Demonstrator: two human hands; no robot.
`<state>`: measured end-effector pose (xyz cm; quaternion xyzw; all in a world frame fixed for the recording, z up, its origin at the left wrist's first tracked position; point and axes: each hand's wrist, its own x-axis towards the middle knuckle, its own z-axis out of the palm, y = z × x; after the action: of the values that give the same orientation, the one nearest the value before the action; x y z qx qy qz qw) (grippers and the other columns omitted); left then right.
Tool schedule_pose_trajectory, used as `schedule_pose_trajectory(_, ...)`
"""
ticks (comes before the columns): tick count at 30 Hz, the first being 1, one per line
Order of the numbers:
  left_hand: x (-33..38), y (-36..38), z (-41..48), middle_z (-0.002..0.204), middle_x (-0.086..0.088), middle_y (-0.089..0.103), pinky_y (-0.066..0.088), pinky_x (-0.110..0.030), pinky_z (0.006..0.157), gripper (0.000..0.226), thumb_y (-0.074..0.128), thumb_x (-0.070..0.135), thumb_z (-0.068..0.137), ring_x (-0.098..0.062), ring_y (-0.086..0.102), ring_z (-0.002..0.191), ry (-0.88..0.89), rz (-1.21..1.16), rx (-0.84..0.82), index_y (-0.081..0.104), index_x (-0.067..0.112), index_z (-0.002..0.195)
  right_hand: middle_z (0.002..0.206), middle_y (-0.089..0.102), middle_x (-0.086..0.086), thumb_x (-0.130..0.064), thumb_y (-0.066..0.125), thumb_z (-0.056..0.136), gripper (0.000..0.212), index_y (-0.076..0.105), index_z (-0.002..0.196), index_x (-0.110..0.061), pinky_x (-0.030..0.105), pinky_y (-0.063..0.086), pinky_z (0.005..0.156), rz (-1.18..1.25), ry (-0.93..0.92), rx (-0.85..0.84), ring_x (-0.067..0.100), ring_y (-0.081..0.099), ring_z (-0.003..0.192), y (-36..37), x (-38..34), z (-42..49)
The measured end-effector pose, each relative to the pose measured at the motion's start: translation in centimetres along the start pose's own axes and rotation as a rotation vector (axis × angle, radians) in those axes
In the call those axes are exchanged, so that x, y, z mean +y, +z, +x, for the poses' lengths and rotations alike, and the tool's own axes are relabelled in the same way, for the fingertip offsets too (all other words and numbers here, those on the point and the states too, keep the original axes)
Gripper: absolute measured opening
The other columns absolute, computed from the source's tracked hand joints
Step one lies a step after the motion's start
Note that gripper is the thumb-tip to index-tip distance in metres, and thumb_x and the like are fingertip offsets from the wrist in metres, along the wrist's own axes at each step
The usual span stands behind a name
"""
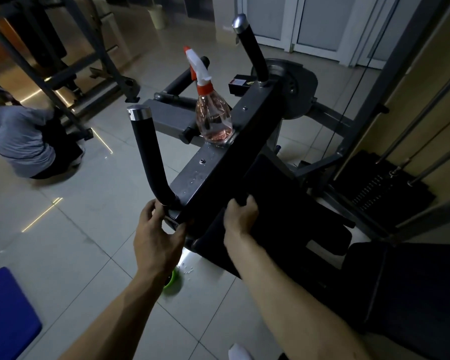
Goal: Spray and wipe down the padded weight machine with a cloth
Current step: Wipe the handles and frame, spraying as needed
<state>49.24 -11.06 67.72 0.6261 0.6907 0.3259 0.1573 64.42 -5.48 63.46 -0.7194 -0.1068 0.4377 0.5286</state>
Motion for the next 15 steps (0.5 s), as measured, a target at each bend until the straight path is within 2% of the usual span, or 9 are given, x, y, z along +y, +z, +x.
schedule_pose_trajectory(1, 0.0, 0.0, 0.0, 0.143, 0.009, 0.05, 0.053, -0.037, 0.089, 0.063, 0.082, 0.034, 0.082, -0.02, 0.056, 0.116, 0.004, -0.006, 0.013, 0.054, 0.033, 0.139, 0.121, 0.068, 0.016, 0.004, 0.058, 0.093, 0.039, 0.061, 0.131, 0.0, 0.023, 0.05, 0.086, 0.021, 0.009, -0.01, 0.03, 0.069, 0.11, -0.3, 1.5, -1.9)
schedule_pose_trajectory(3, 0.0, 0.2, -0.1, 0.141, 0.01, 0.051, 0.05, -0.031, 0.087, 0.061, 0.081, 0.033, 0.082, -0.017, 0.056, 0.115, 0.011, -0.01, 0.027, 0.056, 0.032, 0.138, 0.101, 0.073, 0.005, 0.003, 0.063, 0.091, 0.025, 0.065, 0.112, -0.01, 0.02, 0.055, 0.08, 0.061, 0.073, -0.15, 0.021, 0.073, 0.092, -1.1, 5.2, -5.9)
schedule_pose_trajectory(5, 0.1, 0.3, -0.3, 0.14, 0.01, 0.051, 0.048, -0.029, 0.087, 0.061, 0.08, 0.031, 0.083, -0.015, 0.055, 0.116, 0.02, -0.017, 0.032, 0.056, 0.03, 0.139, 0.098, 0.077, 0.004, -0.005, 0.074, 0.091, 0.022, 0.069, 0.112, -0.011, 0.025, 0.061, 0.081, 0.112, 0.178, -0.323, 0.016, 0.075, 0.088, -1.9, 7.7, -8.7)
schedule_pose_trajectory(6, 0.1, 0.3, -0.4, 0.14, 0.011, 0.051, 0.049, -0.029, 0.087, 0.06, 0.079, 0.031, 0.083, -0.015, 0.055, 0.116, 0.024, -0.026, 0.033, 0.056, 0.03, 0.139, 0.099, 0.078, 0.007, -0.008, 0.076, 0.09, 0.023, 0.07, 0.113, -0.008, 0.026, 0.061, 0.079, 0.101, 0.21, -0.355, 0.014, 0.075, 0.086, -2.0, 8.6, -8.9)
schedule_pose_trajectory(8, 0.1, 0.2, -0.4, 0.139, 0.013, 0.051, 0.052, -0.033, 0.089, 0.059, 0.078, 0.034, 0.084, -0.013, 0.055, 0.116, 0.013, -0.042, 0.039, 0.055, 0.033, 0.138, 0.099, 0.077, 0.014, 0.0, 0.072, 0.088, 0.025, 0.071, 0.114, 0.001, 0.024, 0.059, 0.071, 0.094, 0.219, -0.32, 0.012, 0.073, 0.079, -1.5, 9.0, -7.6)
schedule_pose_trajectory(10, -0.1, 0.1, -0.3, 0.141, 0.013, 0.05, 0.053, -0.035, 0.091, 0.059, 0.078, 0.037, 0.084, -0.011, 0.054, 0.118, -0.005, -0.05, 0.026, 0.054, 0.035, 0.138, 0.111, 0.075, 0.015, 0.004, 0.065, 0.085, 0.039, 0.068, 0.124, 0.001, 0.031, 0.061, 0.084, 0.071, 0.182, -0.214, 0.018, 0.074, 0.094, -1.4, 7.3, -5.5)
schedule_pose_trajectory(12, -0.2, 0.1, -0.3, 0.144, 0.013, 0.048, 0.051, -0.033, 0.094, 0.061, 0.077, 0.039, 0.084, -0.012, 0.053, 0.121, 0.002, -0.059, 0.006, 0.054, 0.034, 0.14, 0.136, 0.064, 0.017, 0.0, 0.063, 0.091, 0.053, 0.055, 0.143, -0.002, 0.038, 0.053, 0.105, 0.072, 0.146, -0.124, 0.027, 0.065, 0.12, -1.5, 4.3, -2.8)
schedule_pose_trajectory(13, -0.4, 0.1, -0.3, 0.145, 0.013, 0.047, 0.05, -0.032, 0.095, 0.062, 0.077, 0.04, 0.084, -0.013, 0.052, 0.122, 0.009, -0.063, 0.0, 0.054, 0.033, 0.141, 0.142, 0.059, 0.017, -0.003, 0.063, 0.093, 0.056, 0.05, 0.148, -0.004, 0.039, 0.049, 0.11, 0.087, 0.121, -0.094, 0.03, 0.061, 0.126, -1.3, 2.9, -1.5)
schedule_pose_trajectory(15, -0.6, 0.1, -0.2, 0.145, 0.014, 0.046, 0.047, -0.029, 0.095, 0.062, 0.076, 0.041, 0.085, -0.009, 0.05, 0.122, 0.006, -0.073, -0.007, 0.053, 0.033, 0.142, 0.138, 0.062, 0.017, -0.005, 0.063, 0.094, 0.052, 0.055, 0.145, -0.007, 0.042, 0.052, 0.107, 0.085, 0.048, -0.046, 0.03, 0.063, 0.122, -0.6, 1.3, -0.9)
